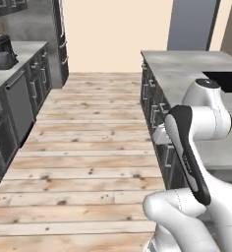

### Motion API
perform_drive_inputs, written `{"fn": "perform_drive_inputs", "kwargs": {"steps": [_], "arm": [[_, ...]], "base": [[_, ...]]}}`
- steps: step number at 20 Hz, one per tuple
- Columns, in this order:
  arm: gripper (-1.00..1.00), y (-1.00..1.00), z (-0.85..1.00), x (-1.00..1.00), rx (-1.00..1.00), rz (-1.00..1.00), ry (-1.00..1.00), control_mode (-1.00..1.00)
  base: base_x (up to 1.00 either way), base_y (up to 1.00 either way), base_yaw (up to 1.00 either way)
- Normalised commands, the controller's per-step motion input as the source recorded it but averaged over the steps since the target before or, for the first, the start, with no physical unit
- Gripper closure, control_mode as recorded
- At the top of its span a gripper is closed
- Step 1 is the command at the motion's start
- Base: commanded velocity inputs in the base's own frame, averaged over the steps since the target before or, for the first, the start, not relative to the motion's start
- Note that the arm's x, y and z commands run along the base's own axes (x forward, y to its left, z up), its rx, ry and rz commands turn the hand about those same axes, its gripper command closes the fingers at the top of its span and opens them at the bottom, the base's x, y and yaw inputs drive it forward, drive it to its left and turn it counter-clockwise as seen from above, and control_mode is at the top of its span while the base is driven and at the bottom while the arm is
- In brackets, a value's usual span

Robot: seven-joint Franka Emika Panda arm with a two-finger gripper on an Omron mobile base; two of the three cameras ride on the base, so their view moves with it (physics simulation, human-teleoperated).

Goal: Navigate to the stand mixer.

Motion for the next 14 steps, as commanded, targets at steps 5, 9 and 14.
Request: {"fn": "perform_drive_inputs", "kwargs": {"steps": [5,9,14], "arm": [[-1.00,0.00,0.00,0.00,0.00,0.00,0.00,1.00],[-1.00,0.00,0.00,0.00,0.00,0.00,0.00,1.00],[-1.00,0.00,0.00,0.00,0.00,0.00,0.00,1.00]], "base": [[0.90,0.60,0.22],[1.00,0.21,0.18],[1.00,0.00,0.08]]}}
